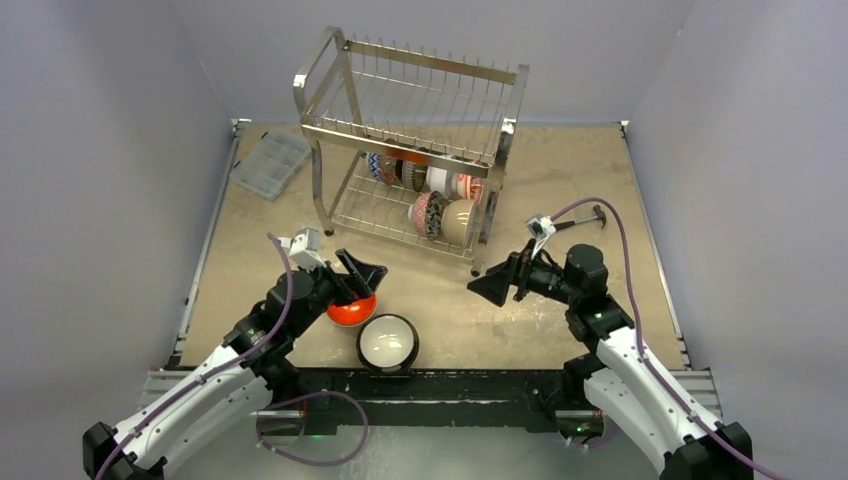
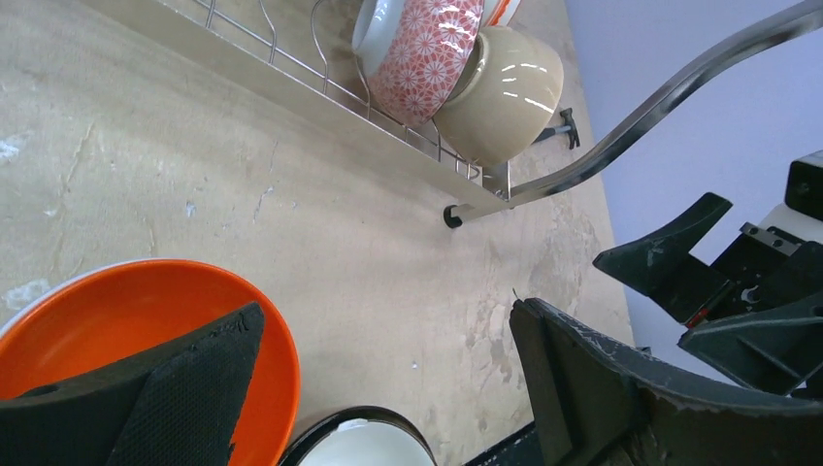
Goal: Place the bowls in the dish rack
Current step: Move the bowl to the center of the board.
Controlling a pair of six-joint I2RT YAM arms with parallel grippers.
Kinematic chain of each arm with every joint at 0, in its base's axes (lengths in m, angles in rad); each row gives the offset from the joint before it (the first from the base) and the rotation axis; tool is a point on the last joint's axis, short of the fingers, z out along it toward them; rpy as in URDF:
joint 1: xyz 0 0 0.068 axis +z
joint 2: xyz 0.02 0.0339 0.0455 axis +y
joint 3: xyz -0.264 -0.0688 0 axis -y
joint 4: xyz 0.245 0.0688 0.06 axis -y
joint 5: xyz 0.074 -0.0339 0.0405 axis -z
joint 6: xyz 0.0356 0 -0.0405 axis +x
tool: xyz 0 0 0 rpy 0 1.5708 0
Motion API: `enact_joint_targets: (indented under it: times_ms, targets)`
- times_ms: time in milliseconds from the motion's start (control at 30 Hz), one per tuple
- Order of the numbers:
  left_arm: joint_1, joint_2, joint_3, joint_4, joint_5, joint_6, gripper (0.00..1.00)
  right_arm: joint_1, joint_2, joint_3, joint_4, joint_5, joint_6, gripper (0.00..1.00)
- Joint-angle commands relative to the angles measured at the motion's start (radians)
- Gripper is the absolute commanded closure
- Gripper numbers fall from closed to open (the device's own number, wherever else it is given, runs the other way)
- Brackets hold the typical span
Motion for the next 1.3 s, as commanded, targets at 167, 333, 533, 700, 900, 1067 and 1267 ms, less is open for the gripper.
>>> enact_joint_targets:
  times_ms: [167,333,533,700,900,1067,1267]
  targets:
    - [0.002,0.066,0.092,-0.098,0.112,0.054,0.02,0.002,-0.020,-0.060,0.034,-0.071,0.104,0.01]
    - [0.002,0.168,0.225,-0.226,0.168,0.147,0.01,0.007,0.017,-0.165,0.226,-0.100,0.223,0.01]
    - [0.003,0.213,0.228,-0.297,0.175,0.189,0.02,0.100,0.084,-0.206,0.348,-0.051,0.269,0.02]
    - [0.002,0.162,0.139,-0.243,0.157,0.101,0.03,0.210,0.142,-0.198,0.344,0.028,0.224,0.01]
    - [0.003,0.080,0.081,-0.180,0.111,0.056,0.04,0.257,0.110,-0.234,0.403,0.072,0.233,0.02]
    - [0.002,0.069,0.081,-0.215,0.106,0.049,0.05,0.346,0.182,-0.142,0.376,0.083,0.204,0.03]
    - [0.003,0.116,0.107,-0.281,0.071,0.074,0.06,0.546,0.278,-0.004,0.329,0.228,0.185,0.10]
